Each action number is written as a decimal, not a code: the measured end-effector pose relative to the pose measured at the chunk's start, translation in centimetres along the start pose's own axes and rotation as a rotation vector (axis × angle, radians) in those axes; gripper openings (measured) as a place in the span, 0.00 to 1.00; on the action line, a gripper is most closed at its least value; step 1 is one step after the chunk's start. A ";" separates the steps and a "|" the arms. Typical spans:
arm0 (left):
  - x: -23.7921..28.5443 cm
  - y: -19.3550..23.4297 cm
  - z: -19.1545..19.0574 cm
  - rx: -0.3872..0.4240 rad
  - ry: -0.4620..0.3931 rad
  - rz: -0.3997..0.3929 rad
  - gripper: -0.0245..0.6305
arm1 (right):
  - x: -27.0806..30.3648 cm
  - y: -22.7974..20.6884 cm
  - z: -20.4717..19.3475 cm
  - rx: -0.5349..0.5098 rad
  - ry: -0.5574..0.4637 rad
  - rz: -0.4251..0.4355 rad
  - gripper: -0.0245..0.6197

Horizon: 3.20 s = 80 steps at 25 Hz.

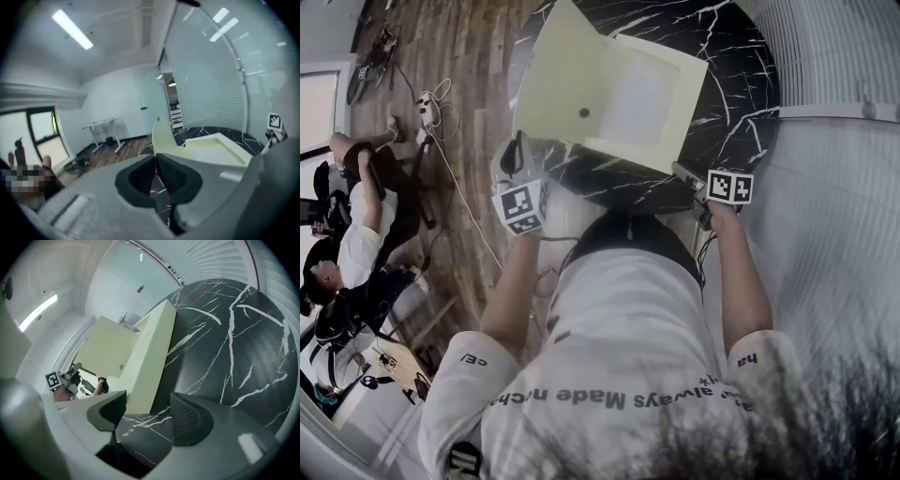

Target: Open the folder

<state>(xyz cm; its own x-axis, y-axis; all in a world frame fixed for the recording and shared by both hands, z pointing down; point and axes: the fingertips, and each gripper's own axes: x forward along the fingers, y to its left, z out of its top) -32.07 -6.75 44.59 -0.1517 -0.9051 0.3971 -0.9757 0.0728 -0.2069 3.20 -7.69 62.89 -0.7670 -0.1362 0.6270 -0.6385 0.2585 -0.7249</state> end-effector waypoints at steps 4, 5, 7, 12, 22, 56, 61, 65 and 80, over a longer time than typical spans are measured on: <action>1.9 4.5 -3.4 -0.223 0.087 0.035 0.05 | 0.0 0.1 -0.1 0.012 0.005 -0.002 0.49; 2.3 5.2 -4.2 -0.253 0.105 0.037 0.06 | -0.1 0.0 -0.1 0.008 0.008 -0.003 0.50; 3.2 6.6 -5.8 -0.315 0.133 0.033 0.06 | 0.0 0.1 0.0 -0.002 0.017 -0.007 0.50; 5.4 10.1 -9.9 -0.529 0.187 0.001 0.06 | 0.0 0.1 0.0 -0.004 0.031 -0.014 0.50; 7.9 12.4 -19.2 -0.826 0.312 -0.059 0.07 | -0.1 0.1 0.3 -0.015 0.046 -0.048 0.50; -5.2 -0.5 -8.0 -0.755 0.286 -0.291 0.46 | -9.5 15.0 8.4 -0.459 -0.293 -0.126 0.30; -6.8 -5.1 0.8 -0.581 0.154 -0.429 0.35 | -12.9 21.2 9.3 -0.636 -0.393 -0.154 0.26; -8.3 -7.5 9.1 -0.405 -0.019 -0.503 0.24 | -16.2 26.6 9.9 -0.736 -0.489 -0.149 0.22; -16.8 -14.5 27.5 -0.150 -0.404 -0.617 0.11 | -24.5 38.3 10.4 -0.922 -0.684 -0.158 0.15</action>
<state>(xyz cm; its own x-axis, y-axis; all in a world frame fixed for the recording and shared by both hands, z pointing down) -11.04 -4.15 16.36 0.4716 -0.8811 0.0367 -0.8801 -0.4676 0.0822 -3.16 -4.36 16.81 -0.7365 -0.6453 0.2028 -0.6578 0.7532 0.0078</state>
